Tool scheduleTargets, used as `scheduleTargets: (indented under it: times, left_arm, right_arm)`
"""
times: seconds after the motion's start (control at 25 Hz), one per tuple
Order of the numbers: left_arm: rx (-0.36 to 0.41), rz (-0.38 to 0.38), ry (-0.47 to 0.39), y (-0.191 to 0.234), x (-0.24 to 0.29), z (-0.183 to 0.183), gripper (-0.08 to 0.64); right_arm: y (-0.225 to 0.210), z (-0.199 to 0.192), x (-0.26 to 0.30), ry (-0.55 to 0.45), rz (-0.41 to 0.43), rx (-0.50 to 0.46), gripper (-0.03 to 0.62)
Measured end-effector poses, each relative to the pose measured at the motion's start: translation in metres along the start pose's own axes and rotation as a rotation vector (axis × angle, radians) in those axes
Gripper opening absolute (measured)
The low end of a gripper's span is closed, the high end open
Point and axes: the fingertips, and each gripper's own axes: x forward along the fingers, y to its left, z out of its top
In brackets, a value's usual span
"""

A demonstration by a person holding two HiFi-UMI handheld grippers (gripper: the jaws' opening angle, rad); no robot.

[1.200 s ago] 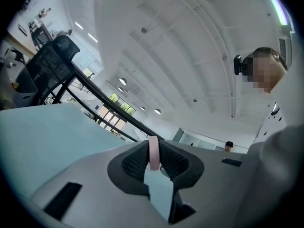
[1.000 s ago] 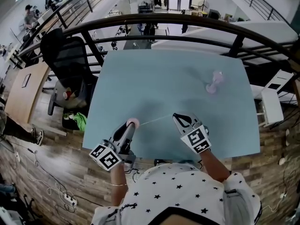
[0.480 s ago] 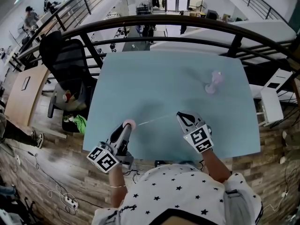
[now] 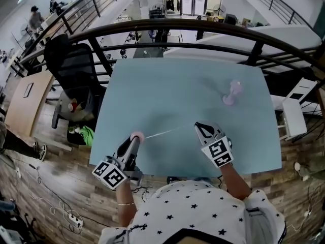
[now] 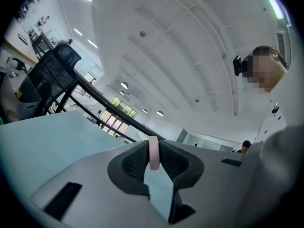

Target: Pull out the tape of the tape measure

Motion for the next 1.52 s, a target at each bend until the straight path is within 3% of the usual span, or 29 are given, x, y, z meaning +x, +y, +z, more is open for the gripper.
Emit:
scheduleTargets:
  times: [0.4, 1.16, 1.52]
  left_arm:
    - [0.024, 0.023, 0.018, 0.007, 0.002, -0.003, 0.086]
    - [0.187, 0.091, 0.109, 0.019, 0.014, -0.026, 0.086]
    - [0.232, 0.089, 0.125, 0.014, 0.018, -0.025, 0.086]
  right_arm:
    - [-0.005, 0.005, -0.003, -0.019, -0.008, 0.035, 0.002]
    - [-0.013, 0.052, -0.034, -0.244, 0.004, 0.243, 0.002]
    - [-0.015, 0.048, -0.037, -0.252, -0.006, 0.266, 0.002]
